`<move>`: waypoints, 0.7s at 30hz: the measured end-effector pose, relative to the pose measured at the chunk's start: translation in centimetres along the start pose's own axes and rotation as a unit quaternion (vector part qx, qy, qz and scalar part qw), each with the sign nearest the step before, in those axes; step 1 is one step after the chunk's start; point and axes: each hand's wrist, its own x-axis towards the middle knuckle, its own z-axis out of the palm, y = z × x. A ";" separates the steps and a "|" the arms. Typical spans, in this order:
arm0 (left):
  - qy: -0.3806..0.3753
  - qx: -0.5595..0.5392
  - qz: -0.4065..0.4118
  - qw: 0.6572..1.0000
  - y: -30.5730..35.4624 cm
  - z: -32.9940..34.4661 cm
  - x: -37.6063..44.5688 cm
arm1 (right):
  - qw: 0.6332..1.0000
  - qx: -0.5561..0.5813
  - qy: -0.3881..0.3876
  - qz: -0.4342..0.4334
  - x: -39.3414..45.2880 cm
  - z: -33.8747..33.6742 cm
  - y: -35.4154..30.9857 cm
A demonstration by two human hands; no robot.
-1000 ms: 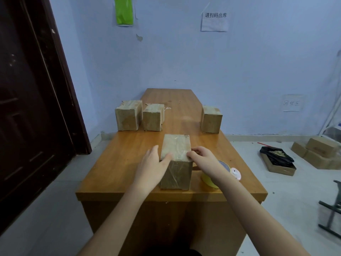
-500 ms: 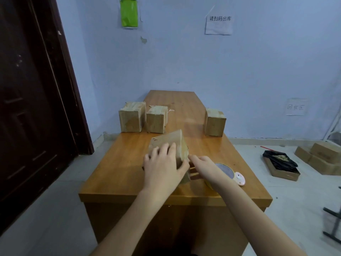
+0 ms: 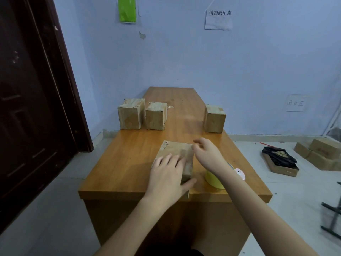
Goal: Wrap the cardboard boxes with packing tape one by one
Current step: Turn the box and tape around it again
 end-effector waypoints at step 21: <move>-0.051 -0.052 -0.077 0.994 -10.1 -2.6 0.4 | 0.959 -0.080 -0.269 -0.037 1.1 -0.5 -1.2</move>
